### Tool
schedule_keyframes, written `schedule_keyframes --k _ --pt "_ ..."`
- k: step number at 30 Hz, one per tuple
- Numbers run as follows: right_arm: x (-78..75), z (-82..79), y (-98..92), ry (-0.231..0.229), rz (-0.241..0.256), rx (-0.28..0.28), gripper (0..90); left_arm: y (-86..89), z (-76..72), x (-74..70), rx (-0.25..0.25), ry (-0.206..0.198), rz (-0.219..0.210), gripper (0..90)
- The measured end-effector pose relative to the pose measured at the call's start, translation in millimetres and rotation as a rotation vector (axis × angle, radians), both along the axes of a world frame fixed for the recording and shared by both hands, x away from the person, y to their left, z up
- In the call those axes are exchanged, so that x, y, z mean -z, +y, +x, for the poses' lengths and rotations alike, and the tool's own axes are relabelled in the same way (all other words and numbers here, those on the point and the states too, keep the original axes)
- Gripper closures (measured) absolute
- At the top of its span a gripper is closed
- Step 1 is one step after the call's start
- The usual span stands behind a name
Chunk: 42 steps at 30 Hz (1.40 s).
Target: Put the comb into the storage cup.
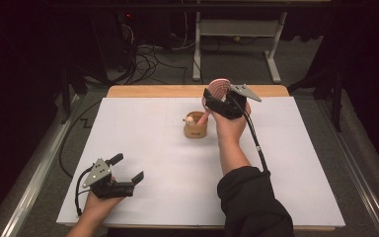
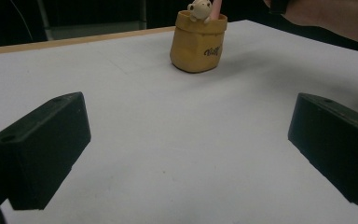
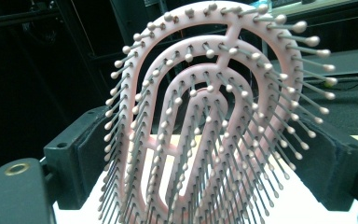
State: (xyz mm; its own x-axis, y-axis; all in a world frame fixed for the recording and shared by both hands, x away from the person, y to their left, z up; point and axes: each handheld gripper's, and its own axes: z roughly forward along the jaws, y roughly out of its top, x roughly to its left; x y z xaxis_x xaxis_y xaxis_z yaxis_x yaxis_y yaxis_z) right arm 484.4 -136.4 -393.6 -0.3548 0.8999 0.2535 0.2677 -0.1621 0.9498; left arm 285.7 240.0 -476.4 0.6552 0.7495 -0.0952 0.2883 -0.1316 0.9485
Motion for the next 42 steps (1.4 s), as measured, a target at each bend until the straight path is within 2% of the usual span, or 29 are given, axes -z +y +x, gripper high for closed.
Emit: schedule_keyframes --k 42 --pt "-0.6 4.4 3.6 0.001 -0.03 0.005 13.6 -2.3 -1.2 -0.5 0.007 -0.004 0.011 0.0"
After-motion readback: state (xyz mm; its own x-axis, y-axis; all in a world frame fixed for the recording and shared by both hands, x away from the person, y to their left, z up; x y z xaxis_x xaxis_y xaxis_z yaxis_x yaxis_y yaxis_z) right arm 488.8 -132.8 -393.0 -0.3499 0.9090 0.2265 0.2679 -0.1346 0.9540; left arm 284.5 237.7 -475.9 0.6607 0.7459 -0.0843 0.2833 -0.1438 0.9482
